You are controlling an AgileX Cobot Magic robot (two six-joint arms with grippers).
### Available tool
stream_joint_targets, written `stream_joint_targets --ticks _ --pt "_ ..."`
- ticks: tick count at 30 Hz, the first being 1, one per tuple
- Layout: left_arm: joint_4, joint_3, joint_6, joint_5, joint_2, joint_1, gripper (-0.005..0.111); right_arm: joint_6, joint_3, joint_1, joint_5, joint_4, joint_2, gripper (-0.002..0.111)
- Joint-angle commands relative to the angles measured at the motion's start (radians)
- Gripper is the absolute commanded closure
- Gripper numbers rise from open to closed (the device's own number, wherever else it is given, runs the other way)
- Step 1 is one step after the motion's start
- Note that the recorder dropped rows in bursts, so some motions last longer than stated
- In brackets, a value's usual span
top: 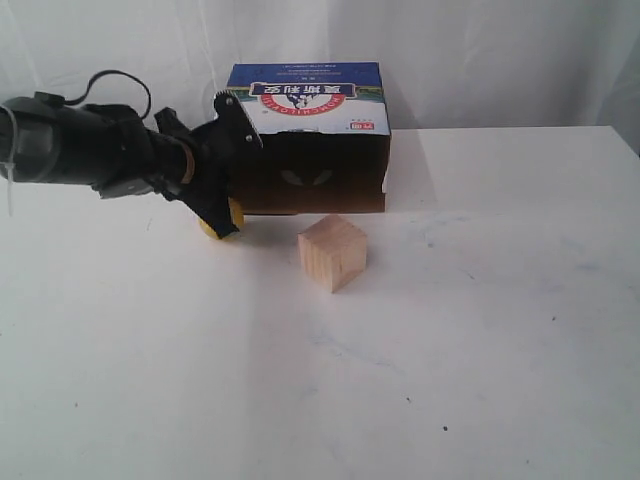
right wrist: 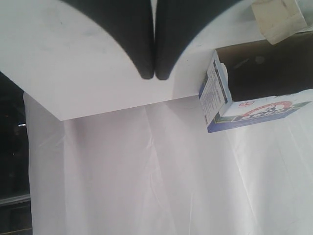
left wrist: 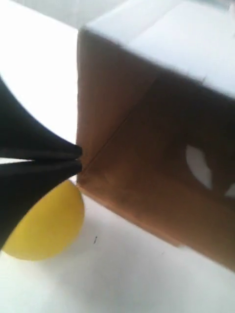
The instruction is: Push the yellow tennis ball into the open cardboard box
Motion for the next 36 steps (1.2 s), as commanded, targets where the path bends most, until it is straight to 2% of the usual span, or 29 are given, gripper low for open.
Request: stream_joint_targets --ticks 1,4,6,8,10,14,18,22,31,36 --pt "0.024 0.039 -0.038 -0.024 -0.111 -0.028 0.107 0.003 0.001 0.000 -0.006 0.001 -0.005 0.108" --pt "0.024 0.105 -0.050 0.000 -0.175 -0.042 0.107 0.003 0.001 0.000 -0.006 0.001 -0.005 0.108" --pt "0.027 0.144 -0.012 0.063 -0.208 -0.046 0.107 0.003 0.001 0.000 -0.006 0.001 -0.005 0.108" --pt "0.033 0.168 0.040 0.083 -0.206 -0.002 0.107 0.003 0.001 0.000 -0.006 0.001 -0.005 0.108" --pt "0.033 0.172 0.085 0.004 -0.171 0.057 0.107 0.003 0.001 0.000 -0.006 0.001 -0.005 0.108" --pt "0.026 0.079 0.150 -0.167 -0.038 0.164 0.107 0.003 0.001 0.000 -0.006 0.001 -0.005 0.108" --pt "0.026 -0.054 0.148 -0.172 0.140 0.208 0.107 0.003 0.001 0.000 -0.006 0.001 -0.005 0.108" --pt "0.026 -0.086 0.025 -0.157 0.224 0.208 0.107 0.003 0.001 0.000 -0.006 0.001 -0.005 0.108" --pt "0.022 0.073 -0.005 -0.119 0.134 0.190 0.107 0.003 0.001 0.000 -0.006 0.001 -0.005 0.108" --pt "0.022 0.175 -0.005 -0.107 0.042 0.159 0.107 0.003 0.001 0.000 -0.006 0.001 -0.005 0.108"
